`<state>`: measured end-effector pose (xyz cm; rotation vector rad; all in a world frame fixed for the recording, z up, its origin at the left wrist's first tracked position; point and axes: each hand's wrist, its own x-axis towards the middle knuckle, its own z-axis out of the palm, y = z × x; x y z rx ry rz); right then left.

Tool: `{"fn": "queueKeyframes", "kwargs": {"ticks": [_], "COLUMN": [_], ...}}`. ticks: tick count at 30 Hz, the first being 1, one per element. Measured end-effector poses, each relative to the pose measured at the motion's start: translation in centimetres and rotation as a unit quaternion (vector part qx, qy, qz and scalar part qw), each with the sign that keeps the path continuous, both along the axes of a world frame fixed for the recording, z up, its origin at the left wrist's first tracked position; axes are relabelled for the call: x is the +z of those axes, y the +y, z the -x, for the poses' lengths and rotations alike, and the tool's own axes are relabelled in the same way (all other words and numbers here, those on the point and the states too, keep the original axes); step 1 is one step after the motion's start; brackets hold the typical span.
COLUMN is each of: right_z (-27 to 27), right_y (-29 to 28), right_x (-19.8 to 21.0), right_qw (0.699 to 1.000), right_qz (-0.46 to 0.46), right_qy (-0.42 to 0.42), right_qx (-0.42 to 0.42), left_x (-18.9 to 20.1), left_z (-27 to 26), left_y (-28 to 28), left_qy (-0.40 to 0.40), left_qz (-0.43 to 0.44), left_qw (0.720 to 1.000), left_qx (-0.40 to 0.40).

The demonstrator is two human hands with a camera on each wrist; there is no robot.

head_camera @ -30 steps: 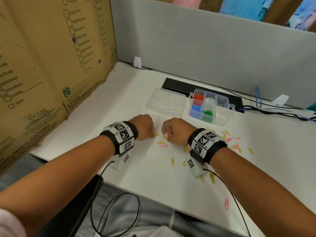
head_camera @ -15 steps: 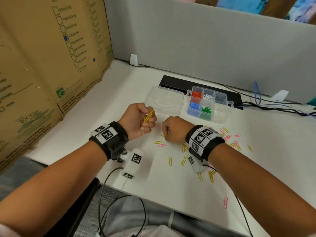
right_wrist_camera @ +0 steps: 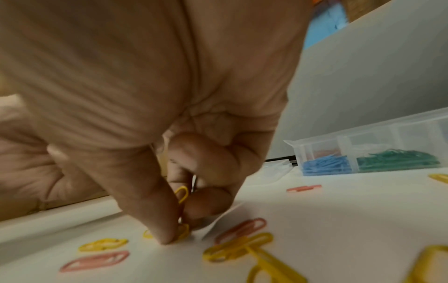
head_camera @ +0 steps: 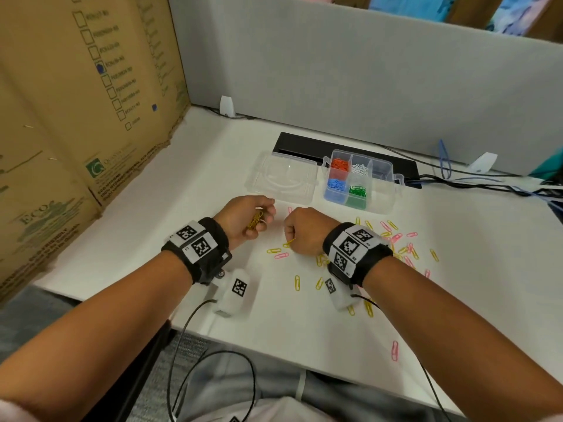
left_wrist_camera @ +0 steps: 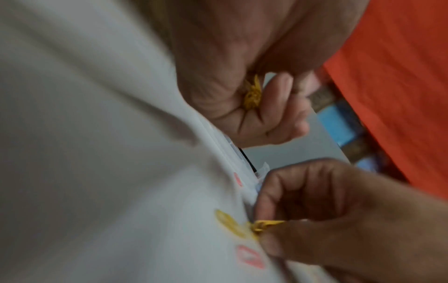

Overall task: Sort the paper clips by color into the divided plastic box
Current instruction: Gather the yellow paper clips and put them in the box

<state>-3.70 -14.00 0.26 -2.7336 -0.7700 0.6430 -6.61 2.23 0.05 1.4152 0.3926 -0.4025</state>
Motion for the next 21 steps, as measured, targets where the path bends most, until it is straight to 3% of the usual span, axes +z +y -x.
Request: {"fn": "queueKeyframes", "kwargs": {"ticks": [2,4,8,10,14,19,20,21], "right_z": [0.3,0.4,0.0,-0.2,0.5,1.6,1.8,2.0], "right_y": [-0.1,-0.3,-2.5,-4.3,-7.5,-9.3,-9.3,-9.2], "right_x": [-0.2,-0.2,0.7,1.3,1.7,2.0,2.1,2.3], "right_qw": [1.000,0.999,0.994,0.990,0.981,0.945,0.939,0.935], "right_qz": [-0.019,-0.041,-0.100,-0.125,-0.155,-0.263,-0.277,-0.290], "right_qy": [0.011,0.022,0.019,0.026,0.047,0.081,0.082,0.078], "right_qx": [0.003,0.003,-0.042,-0.068,-0.109,-0.176,-0.185,-0.191], "left_x": [-0.3,-0.4,0.0,0.1,0.1,0.1,0.2,0.4], "left_z": [0.3,0.7,0.9,0.9,0.4,0.1,-0.1,-0.3], "left_y": [0.1,0.3,0.2,0.0,-0.5,-0.9,-1.0,-1.2], "left_qy": [-0.023,-0.041,-0.105,-0.114,-0.116,-0.065,-0.058,-0.052], "left_qz": [-0.114,-0.218,-0.408,-0.469,-0.522,-0.542,-0.538,-0.515], "left_qw": [0.991,0.964,0.870,0.832,0.783,0.753,0.759,0.787], "left_qx": [-0.071,-0.144,-0.256,-0.275,-0.318,-0.369,-0.361,-0.336]}}
